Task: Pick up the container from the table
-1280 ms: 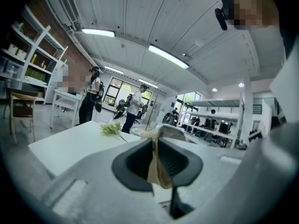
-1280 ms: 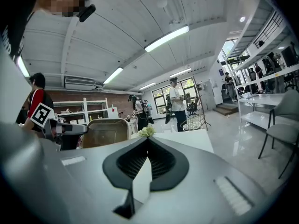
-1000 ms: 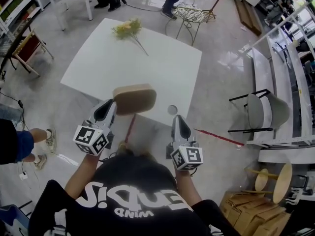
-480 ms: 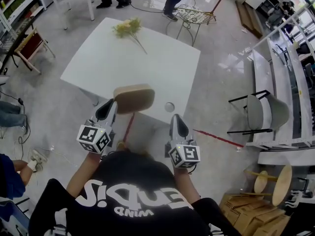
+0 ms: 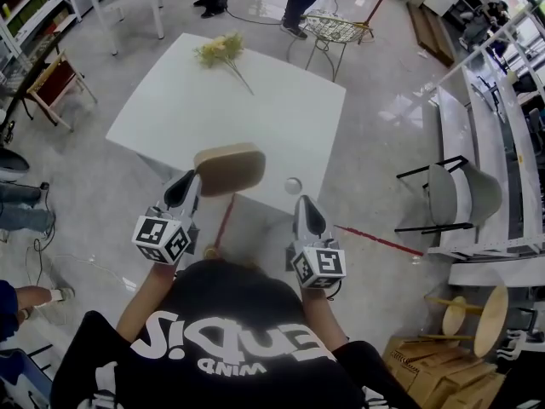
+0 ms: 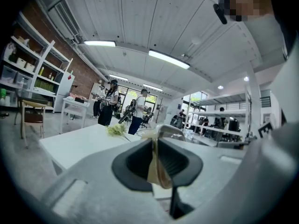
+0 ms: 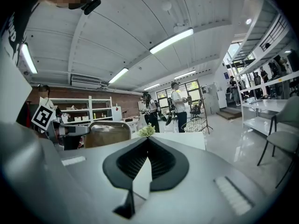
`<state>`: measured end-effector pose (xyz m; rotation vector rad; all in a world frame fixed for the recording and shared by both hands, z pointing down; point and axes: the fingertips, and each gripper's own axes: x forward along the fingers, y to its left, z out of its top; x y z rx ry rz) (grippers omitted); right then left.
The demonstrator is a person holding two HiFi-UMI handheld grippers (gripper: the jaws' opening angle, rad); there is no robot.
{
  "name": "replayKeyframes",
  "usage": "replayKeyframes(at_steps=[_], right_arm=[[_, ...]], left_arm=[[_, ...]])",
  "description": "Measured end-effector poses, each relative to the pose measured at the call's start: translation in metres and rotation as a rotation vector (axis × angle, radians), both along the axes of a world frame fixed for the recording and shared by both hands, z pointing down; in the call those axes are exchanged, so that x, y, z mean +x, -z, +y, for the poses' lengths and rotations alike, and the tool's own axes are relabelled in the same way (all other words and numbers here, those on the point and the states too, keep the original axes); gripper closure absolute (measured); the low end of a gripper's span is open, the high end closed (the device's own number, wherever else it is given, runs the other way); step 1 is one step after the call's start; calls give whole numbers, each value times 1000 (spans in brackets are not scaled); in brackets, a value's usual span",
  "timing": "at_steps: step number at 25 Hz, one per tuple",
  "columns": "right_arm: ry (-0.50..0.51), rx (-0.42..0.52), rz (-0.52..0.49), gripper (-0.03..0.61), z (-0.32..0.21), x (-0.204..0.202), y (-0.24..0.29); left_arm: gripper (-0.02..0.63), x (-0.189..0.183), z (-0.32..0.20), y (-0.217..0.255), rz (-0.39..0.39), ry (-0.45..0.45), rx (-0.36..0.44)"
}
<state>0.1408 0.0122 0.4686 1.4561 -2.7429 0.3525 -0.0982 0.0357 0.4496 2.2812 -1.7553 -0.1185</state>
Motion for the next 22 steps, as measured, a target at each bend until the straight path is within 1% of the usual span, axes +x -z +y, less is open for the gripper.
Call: replayKeyframes(at_steps=[9, 22], right_arm=[[20, -5, -10, 580, -1, -1, -2], [42, -14, -11, 580, -11, -14, -7]], left_arm=[[576, 3, 2, 0, 4, 15, -6], [576, -9, -3, -6, 12, 40, -19]])
